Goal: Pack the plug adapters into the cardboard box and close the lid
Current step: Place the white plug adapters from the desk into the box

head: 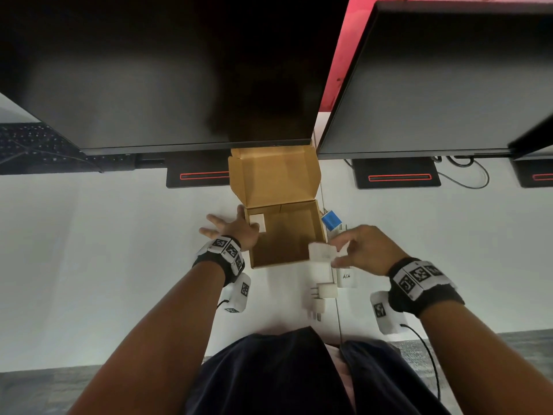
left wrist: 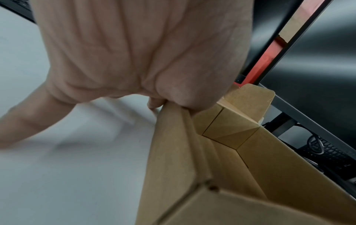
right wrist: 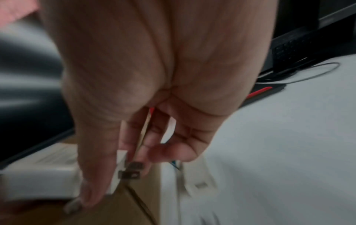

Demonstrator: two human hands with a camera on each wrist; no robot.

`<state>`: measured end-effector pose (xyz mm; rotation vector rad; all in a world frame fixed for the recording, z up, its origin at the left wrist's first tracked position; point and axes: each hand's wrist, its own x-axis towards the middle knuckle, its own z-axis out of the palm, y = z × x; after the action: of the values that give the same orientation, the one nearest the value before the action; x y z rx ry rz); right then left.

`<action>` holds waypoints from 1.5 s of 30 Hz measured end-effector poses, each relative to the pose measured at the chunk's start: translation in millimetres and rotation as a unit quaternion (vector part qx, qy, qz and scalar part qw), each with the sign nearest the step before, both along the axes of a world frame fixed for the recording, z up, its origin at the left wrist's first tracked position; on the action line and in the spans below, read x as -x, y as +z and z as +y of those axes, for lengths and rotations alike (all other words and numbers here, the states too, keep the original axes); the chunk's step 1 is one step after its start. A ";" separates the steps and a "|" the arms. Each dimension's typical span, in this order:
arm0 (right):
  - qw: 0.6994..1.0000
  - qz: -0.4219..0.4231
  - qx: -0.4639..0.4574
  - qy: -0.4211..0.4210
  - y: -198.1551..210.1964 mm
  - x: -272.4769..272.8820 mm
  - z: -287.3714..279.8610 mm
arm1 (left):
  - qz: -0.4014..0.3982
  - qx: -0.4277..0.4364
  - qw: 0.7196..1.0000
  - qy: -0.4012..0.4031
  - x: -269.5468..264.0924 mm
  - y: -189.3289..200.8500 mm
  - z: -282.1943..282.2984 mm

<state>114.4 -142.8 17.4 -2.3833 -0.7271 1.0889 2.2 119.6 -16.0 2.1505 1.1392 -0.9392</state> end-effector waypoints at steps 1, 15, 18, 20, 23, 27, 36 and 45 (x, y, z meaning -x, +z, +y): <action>1.000 -0.012 -0.007 -0.002 3.8 -0.7 9.8 | 0.000 0.000 1.000 0.000 -0.4 -0.8 0.0; 0.992 -0.117 -0.020 -0.028 -48.7 38.3 120.3 | -0.008 0.009 1.000 0.012 0.6 -8.5 4.1; 0.998 -0.047 -0.042 0.028 -55.2 39.4 117.7 | -0.001 0.010 1.000 0.016 -0.7 -15.5 5.7; 0.998 -0.007 -0.052 0.047 -56.0 39.0 113.3 | -0.002 0.015 0.999 0.028 -1.3 -17.2 6.5; 0.995 0.030 -0.074 0.060 -50.6 36.8 109.0 | -0.003 0.016 0.999 0.028 -2.5 -13.6 5.2; 0.991 0.020 -0.133 0.006 -31.3 28.9 100.6 | -0.017 0.012 0.998 0.057 -3.5 -8.2 4.2; 0.960 -0.140 -0.093 -0.225 -19.7 -23.4 47.1 | -0.031 -0.019 0.995 0.097 -15.5 -14.1 0.1; 0.973 -0.091 0.099 -0.189 -59.2 -8.8 6.8 | -0.039 -0.018 0.993 0.107 -15.5 -22.1 2.5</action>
<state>123.2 -136.0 -41.8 -2.6702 -0.2073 0.8209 17.6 122.1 -38.1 2.0249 1.3248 -0.7380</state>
